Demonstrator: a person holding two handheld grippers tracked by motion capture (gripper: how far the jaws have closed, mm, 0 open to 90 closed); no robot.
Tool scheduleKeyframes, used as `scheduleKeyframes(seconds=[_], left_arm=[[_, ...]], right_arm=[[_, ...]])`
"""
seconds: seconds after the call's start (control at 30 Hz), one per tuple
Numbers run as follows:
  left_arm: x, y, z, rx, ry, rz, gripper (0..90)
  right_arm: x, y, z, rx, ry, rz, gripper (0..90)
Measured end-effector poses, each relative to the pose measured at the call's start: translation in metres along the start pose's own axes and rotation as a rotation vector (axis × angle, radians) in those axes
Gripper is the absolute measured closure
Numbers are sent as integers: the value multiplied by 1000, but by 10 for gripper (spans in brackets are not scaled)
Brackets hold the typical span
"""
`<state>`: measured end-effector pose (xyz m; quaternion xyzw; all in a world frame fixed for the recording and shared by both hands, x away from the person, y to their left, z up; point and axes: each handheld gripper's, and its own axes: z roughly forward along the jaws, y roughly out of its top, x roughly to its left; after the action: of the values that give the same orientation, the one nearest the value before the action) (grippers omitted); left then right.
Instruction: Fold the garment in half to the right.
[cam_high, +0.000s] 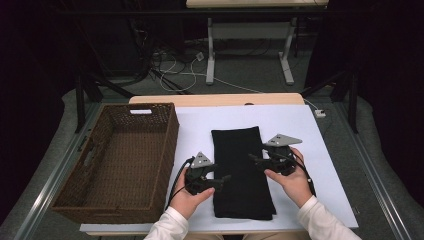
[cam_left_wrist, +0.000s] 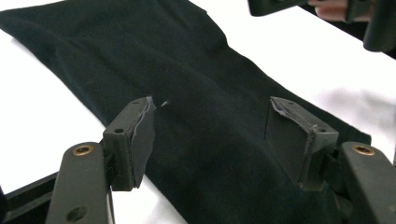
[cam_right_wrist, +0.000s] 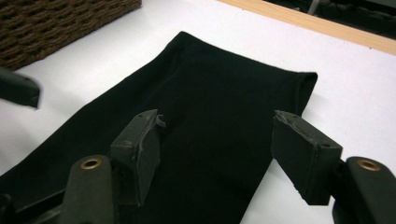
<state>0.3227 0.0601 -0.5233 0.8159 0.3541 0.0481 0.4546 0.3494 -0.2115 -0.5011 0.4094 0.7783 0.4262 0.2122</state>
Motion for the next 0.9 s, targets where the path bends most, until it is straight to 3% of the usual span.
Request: scheduleKeyframes(seconds=[0.13,0.23,0.33,0.4,0.67,0.77,0.9], left_arm=[[3,2,4,24,37,-7,325],[8,3,6,27,52,-37,279],[13,6,9,28,54,-96,215],[16,8,12,39,53,-120,180],[31,20,21,66,82,-137,137],[34,28,26,81,79,-147,80],[39,39,29,81,68,-157,54]], right_arm=[[-1,-6,-6,-10,-12,9,326],[-3,-10,-11,-20,6,35,303],[-3,-13,-18,-17,19,33,300],[-4,-16,-23,-14,6,30,297],[-5,-32,-33,9,-11,37,191],[-5,-37,-35,20,-2,60,146],[-2,-39,-38,4,4,57,138]])
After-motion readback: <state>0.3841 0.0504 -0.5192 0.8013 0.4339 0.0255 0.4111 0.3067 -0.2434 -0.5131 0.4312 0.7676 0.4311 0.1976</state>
